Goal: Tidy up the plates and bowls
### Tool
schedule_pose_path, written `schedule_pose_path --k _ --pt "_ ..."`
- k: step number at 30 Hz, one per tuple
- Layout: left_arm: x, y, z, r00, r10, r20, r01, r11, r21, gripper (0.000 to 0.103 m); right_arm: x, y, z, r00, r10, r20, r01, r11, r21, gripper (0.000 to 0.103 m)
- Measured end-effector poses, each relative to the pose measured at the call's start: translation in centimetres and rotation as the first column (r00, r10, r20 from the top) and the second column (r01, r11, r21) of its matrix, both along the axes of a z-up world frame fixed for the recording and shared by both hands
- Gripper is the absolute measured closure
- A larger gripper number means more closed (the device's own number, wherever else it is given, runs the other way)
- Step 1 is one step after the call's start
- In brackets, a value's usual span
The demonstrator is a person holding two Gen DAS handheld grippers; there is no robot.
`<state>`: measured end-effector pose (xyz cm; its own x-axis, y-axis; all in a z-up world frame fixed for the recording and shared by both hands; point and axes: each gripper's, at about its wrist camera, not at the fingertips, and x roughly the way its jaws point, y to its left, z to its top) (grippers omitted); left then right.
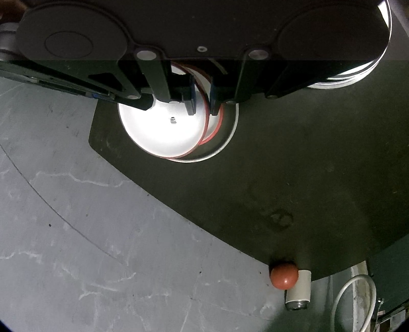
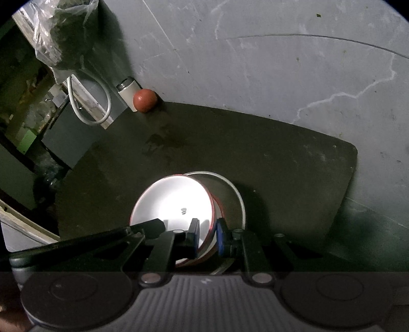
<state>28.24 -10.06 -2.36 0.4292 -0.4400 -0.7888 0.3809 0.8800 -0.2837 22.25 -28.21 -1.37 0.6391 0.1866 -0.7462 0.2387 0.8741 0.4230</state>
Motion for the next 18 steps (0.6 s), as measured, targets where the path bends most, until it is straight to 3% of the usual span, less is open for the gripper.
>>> schedule_pose_path --k 18 --pt "0.97 -1.01 -0.66 0.999 -0.023 -0.037 0.024 1.0 0.02 0.088 1.06 -0.37 -0.41 0.999 0.007 -0.046 -0.008 1.0 -0.002 0.085"
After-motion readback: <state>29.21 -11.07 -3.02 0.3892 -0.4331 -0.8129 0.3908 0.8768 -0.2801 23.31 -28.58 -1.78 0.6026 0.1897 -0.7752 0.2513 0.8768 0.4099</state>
